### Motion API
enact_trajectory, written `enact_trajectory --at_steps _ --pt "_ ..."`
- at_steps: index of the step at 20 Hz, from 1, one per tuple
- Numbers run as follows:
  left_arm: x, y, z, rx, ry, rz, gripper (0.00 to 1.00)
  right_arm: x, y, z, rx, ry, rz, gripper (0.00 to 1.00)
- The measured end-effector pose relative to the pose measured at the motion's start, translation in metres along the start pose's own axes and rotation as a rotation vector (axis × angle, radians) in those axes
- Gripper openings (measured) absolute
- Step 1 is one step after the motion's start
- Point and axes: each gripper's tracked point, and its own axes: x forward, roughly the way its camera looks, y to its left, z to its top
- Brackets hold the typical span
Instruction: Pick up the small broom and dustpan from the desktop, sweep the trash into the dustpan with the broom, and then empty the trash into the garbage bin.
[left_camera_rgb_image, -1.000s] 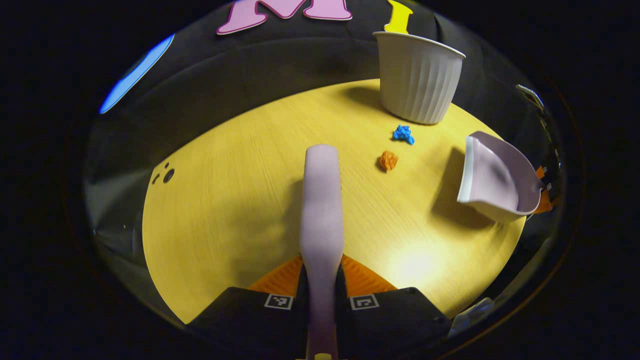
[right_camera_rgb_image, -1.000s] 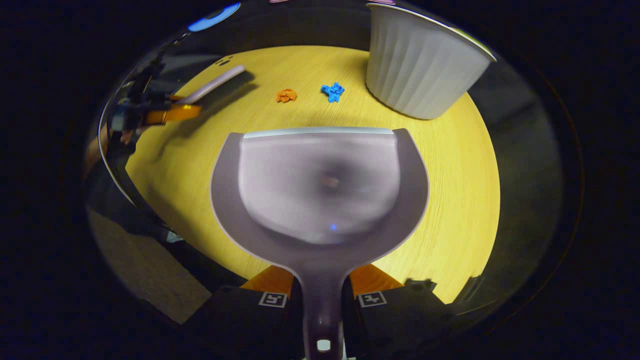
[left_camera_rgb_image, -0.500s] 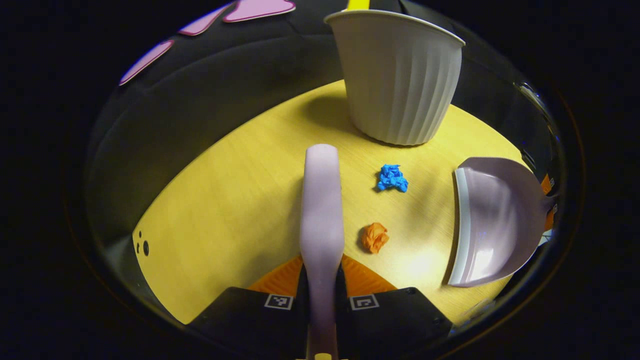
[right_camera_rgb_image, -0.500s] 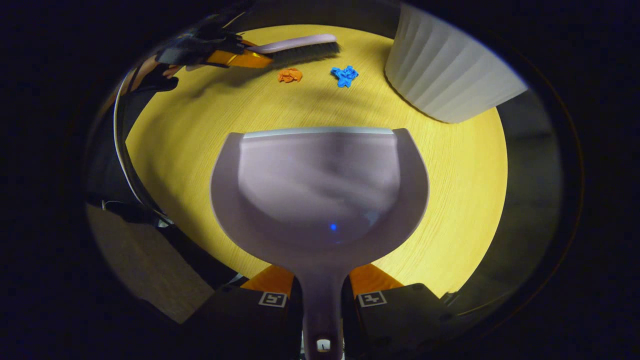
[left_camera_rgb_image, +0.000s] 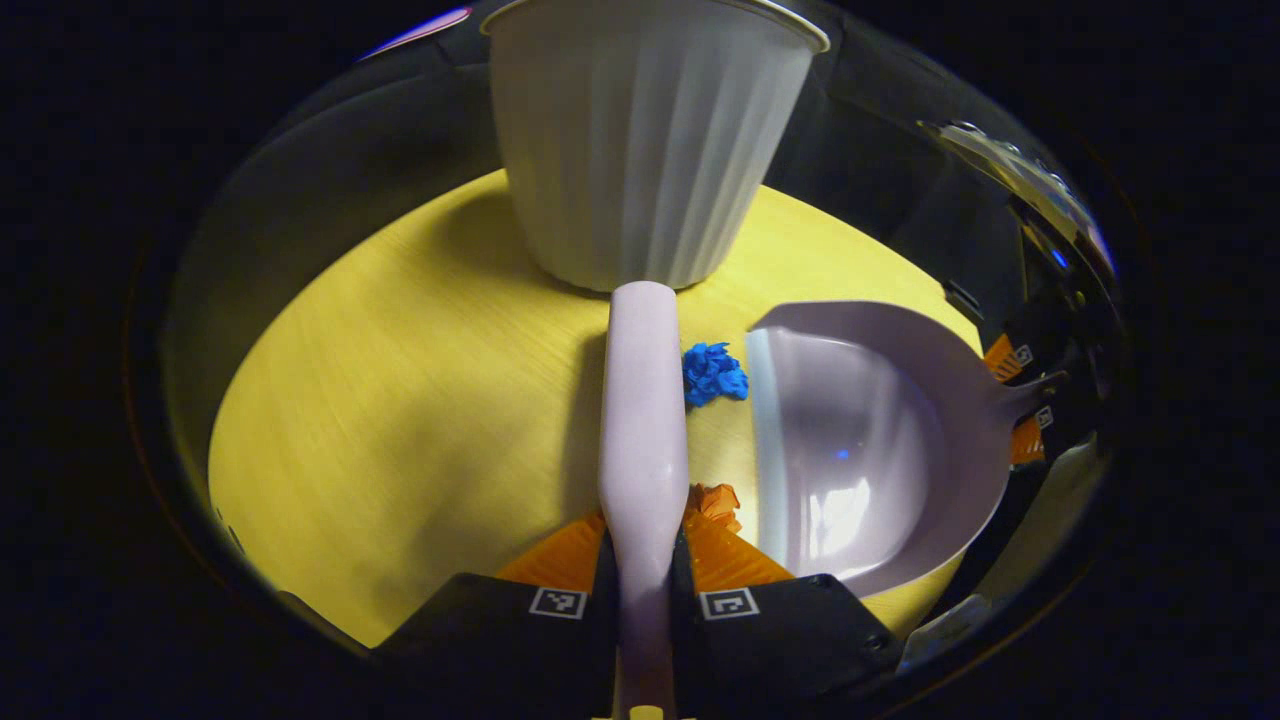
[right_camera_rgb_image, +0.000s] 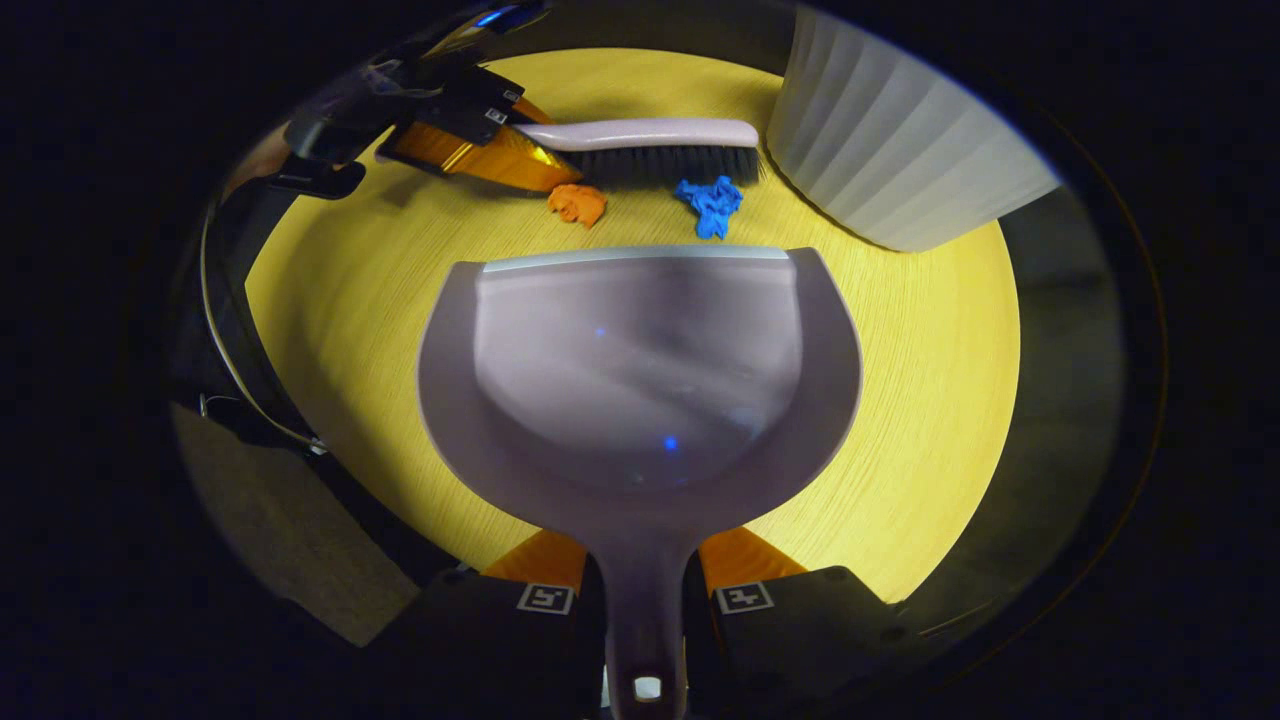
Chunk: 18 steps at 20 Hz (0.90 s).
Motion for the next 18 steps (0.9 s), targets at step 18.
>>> enact_trajectory --at_steps 18 --pt "-0.118 0.039 -0.087 -0.311 -0.169 0.249 0.25 -0.070 0.019 -0.006 0.257 -0.221 -0.071 0.40"
